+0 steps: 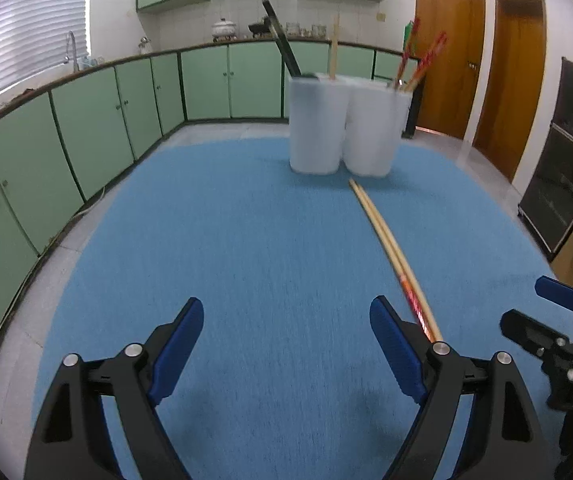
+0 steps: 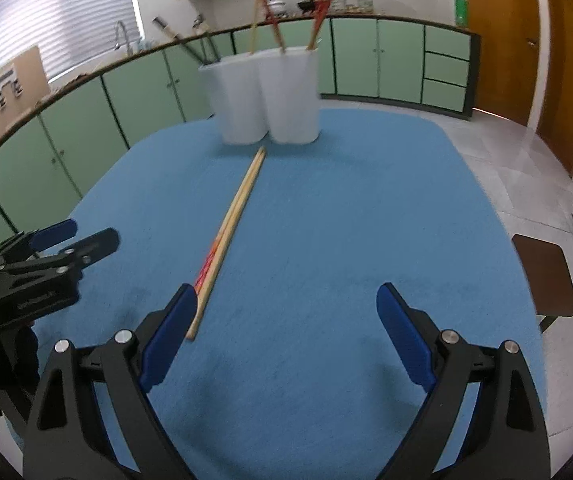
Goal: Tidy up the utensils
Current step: 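Move both tools back to the last two chopsticks on the mat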
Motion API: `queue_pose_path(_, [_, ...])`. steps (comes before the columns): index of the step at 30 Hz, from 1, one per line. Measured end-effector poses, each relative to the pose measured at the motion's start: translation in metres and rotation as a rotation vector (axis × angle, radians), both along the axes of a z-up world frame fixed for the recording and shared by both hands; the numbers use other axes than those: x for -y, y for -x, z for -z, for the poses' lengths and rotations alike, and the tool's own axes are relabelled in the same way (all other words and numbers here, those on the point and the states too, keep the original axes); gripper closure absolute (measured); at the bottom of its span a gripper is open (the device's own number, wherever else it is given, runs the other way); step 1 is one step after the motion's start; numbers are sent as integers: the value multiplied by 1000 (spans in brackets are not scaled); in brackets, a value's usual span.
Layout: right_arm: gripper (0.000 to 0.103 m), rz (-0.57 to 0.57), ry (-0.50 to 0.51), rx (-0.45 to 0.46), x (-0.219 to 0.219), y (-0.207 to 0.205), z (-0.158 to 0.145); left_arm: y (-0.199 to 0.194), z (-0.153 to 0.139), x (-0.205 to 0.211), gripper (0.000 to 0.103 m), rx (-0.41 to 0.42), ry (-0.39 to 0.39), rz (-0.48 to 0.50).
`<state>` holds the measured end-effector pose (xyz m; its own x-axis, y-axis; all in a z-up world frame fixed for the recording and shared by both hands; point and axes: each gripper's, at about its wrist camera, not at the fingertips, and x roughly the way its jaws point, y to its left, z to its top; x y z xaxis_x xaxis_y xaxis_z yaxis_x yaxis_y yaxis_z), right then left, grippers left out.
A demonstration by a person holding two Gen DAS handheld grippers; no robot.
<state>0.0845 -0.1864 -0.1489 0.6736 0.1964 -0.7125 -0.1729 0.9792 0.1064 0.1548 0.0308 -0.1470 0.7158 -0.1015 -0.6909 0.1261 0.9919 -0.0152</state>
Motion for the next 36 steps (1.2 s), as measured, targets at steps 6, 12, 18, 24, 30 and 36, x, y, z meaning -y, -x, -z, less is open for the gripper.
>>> queue_pose_path(6, [23,-45,33,-49,-18,2,14,6,17,-3,19,-49,-32,-4])
queue_pose_path(12, [36,-78,32,-97,-29,2,23,5,21,-8,19,-64,-22,-12])
queue_pose_path(18, [39,-84,94,-97,-40,-3,24,2,23,-6,19,-74,-27,-11])
queue_pose_path(24, [43,-57,129,-86,-35,-4,23,0,23,-9,19,-80,-14,-19])
queue_pose_path(30, [45,-17,101,-86,-17,0,21,-1,24,-8,19,-87,-13,-21])
queue_pose_path(36, [61,-62,79,-87,-26,0,24,0,23,-9,19,-81,-14,-23])
